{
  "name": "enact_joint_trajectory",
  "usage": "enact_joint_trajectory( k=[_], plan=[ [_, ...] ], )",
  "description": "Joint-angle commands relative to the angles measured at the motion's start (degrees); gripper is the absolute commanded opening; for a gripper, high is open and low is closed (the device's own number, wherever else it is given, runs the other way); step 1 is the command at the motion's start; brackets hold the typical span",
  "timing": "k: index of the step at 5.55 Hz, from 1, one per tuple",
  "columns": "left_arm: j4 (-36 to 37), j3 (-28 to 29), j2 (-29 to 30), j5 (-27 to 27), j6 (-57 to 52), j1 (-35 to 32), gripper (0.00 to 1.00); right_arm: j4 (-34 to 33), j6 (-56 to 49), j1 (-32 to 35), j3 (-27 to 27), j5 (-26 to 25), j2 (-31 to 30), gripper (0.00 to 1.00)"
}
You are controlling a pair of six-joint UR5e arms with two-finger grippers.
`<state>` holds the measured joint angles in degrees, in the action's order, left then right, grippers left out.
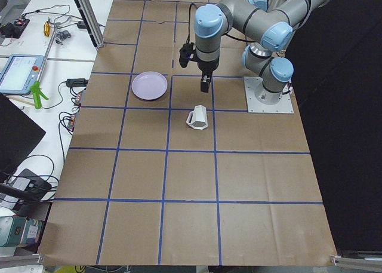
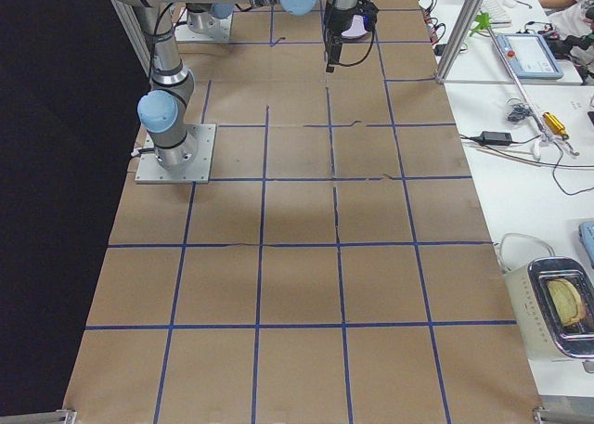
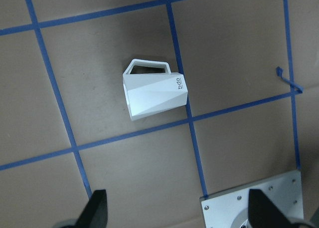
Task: Flip cup and place on plate
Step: 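Lower the left gripper around the mug's open rim and close it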
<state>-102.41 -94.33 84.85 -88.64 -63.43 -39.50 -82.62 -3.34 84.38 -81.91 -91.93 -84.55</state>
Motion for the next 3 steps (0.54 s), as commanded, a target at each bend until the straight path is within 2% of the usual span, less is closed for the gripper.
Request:
enact_joint_trajectory(
  k=[1, 3],
  plan=[
    [0.54, -2.78, 3.80, 3.97, -12.35, 8.95, 0.99, 0.00, 0.00, 0.00, 0.00, 0.00, 0.00, 1.00],
    [0.64, -1.57, 11.17, 5.06, -15.41, 12.59, 0.99, 0.00, 0.00, 0.00, 0.00, 0.00, 0.00, 1.00]
  ],
)
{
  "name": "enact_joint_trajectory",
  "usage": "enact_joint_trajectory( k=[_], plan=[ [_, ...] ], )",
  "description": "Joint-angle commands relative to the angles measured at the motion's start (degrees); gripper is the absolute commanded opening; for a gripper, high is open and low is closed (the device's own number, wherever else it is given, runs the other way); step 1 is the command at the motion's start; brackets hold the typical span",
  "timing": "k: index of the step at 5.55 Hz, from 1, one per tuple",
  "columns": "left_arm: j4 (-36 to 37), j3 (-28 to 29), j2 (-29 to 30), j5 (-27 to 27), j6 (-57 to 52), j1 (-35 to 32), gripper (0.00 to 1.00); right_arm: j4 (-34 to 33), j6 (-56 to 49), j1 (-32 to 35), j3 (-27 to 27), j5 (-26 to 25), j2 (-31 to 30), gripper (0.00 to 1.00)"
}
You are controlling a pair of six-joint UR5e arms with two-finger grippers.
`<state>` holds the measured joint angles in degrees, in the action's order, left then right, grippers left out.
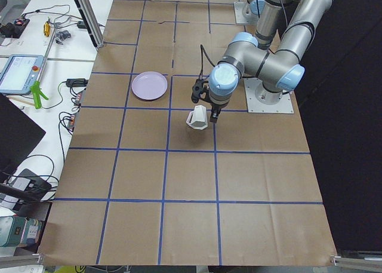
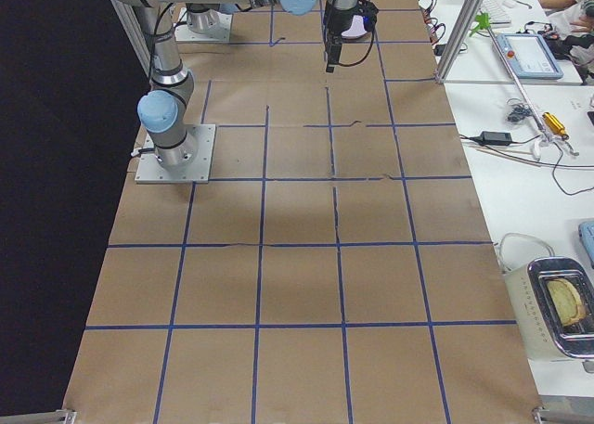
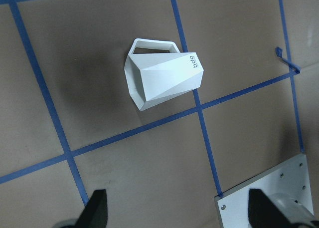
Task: Flip cup and place on plate
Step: 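Lower the left gripper around the mug's open rim and close it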
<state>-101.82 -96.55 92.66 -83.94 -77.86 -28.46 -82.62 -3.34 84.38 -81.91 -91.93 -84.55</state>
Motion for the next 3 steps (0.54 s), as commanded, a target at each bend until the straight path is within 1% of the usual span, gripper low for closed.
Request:
enact_joint_trajectory(
  k=[1, 2, 3],
  plan=[
    [0.30, 0.92, 6.71, 1.32, -0.98, 2.87, 0.99, 0.00, 0.00, 0.00, 0.00, 0.00, 0.00, 1.00],
    [0.65, 1.01, 11.53, 10.29, -0.98, 2.88, 0.99, 0.00, 0.00, 0.00, 0.00, 0.00, 0.00, 1.00],
    [0.57, 1.01, 15.84, 14.29, -0.81, 2.88, 0.99, 0.00, 0.00, 0.00, 0.00, 0.00, 0.00, 1.00]
  ],
)
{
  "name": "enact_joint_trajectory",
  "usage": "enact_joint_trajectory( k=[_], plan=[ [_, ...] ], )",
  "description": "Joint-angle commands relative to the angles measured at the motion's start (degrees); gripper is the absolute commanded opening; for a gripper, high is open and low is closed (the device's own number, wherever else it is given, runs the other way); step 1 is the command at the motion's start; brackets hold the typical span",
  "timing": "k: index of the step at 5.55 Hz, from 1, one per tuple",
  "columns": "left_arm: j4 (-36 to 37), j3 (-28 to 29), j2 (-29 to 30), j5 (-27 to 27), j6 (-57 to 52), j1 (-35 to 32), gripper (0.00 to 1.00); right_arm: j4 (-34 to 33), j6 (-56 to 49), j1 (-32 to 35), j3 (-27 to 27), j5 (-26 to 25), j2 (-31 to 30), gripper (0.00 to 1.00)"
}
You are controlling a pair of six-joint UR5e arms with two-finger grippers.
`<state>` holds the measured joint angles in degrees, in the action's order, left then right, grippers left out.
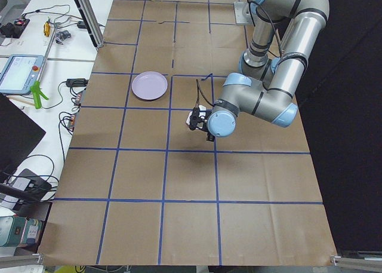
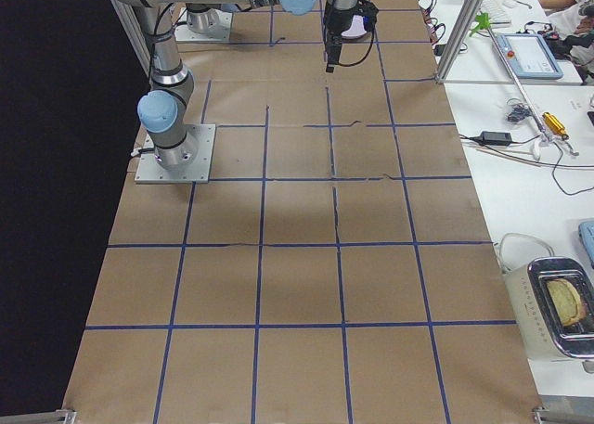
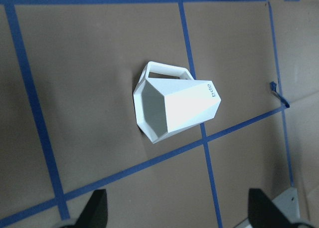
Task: Flip cup and place on plate
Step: 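Lower the left gripper around the mug's open rim and close it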
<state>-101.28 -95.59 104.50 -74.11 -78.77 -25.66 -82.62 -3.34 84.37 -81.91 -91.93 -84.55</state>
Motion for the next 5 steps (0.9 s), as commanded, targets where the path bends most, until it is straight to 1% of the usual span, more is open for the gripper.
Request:
enact_joint_trajectory(
  k=[1, 3, 4, 5],
  plan=[
    [-0.06, 0.14, 7.27, 7.03, -0.07, 0.09, 0.99, 0.00, 0.00, 0.00, 0.00, 0.00, 0.00, 1.00],
    [-0.76, -0.12, 12.90, 10.20, -0.68, 0.00, 0.99, 0.00, 0.00, 0.00, 0.00, 0.00, 0.00, 1.00],
    [-1.72, -1.34, 13.79, 10.22, -0.77, 0.00, 0.99, 0.00, 0.00, 0.00, 0.00, 0.00, 0.00, 1.00],
    [-7.73, -1.62, 13.98, 10.56, -0.68, -0.52, 0.99, 0.00, 0.00, 0.00, 0.00, 0.00, 0.00, 1.00]
  ],
)
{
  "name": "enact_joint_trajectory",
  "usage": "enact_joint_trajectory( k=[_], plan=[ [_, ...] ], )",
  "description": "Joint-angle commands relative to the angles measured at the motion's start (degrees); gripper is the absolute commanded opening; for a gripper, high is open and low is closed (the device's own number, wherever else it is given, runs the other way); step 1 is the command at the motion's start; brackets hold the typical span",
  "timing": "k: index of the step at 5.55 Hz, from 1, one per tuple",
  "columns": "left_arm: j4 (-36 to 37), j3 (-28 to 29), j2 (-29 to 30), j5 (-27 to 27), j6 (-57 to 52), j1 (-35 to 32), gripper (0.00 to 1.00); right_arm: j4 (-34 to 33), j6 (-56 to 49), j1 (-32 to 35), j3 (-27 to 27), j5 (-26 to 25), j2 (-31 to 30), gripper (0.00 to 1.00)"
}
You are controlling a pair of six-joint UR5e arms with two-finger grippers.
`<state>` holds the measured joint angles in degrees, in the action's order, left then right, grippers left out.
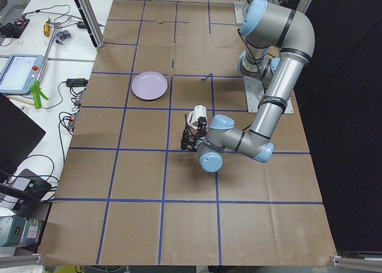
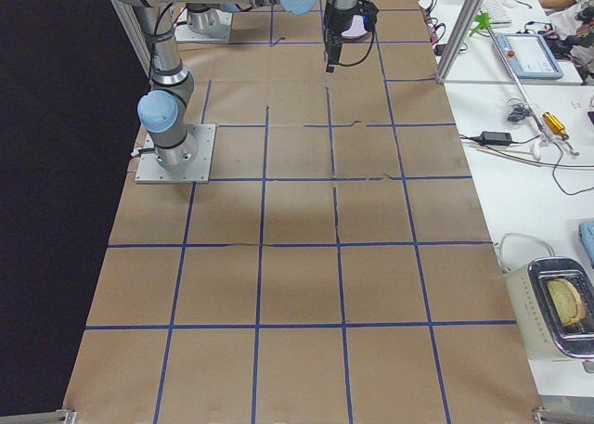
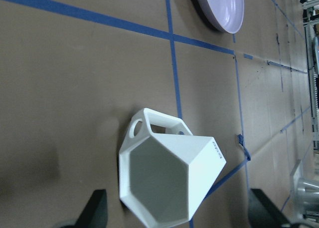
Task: Flip cup and place on plate
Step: 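Lower the left gripper around the mug's open rim and close it, then lift the mug with the left gripper and rotate it upright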
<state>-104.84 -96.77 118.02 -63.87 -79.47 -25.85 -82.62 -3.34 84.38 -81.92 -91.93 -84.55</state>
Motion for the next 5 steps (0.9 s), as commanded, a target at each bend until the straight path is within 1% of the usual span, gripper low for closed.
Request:
enact_joint_trajectory(
  k=[1, 2, 3, 4, 5],
  plan=[
    [-5.97, -0.52, 1.85, 0.33, -1.11, -0.43, 0.98, 0.00, 0.00, 0.00, 0.00, 0.00, 0.00, 1.00],
    [-6.08, -0.17, 4.39, 0.42, -1.99, -0.52, 0.98, 0.00, 0.00, 0.00, 0.00, 0.00, 0.00, 1.00],
    [-6.42, -0.26, 4.59, 0.42, -2.00, -1.21, 0.98, 0.00, 0.00, 0.00, 0.00, 0.00, 0.00, 1.00],
    [-7.73, -0.17, 4.59, 0.50, -2.00, -1.92, 0.93, 0.00, 0.00, 0.00, 0.00, 0.00, 0.00, 1.00],
    [-8.44, -0.34, 4.68, 0.77, -2.26, -2.79, 0.82, 0.00, 0.00, 0.00, 0.00, 0.00, 0.00, 1.00]
  ],
)
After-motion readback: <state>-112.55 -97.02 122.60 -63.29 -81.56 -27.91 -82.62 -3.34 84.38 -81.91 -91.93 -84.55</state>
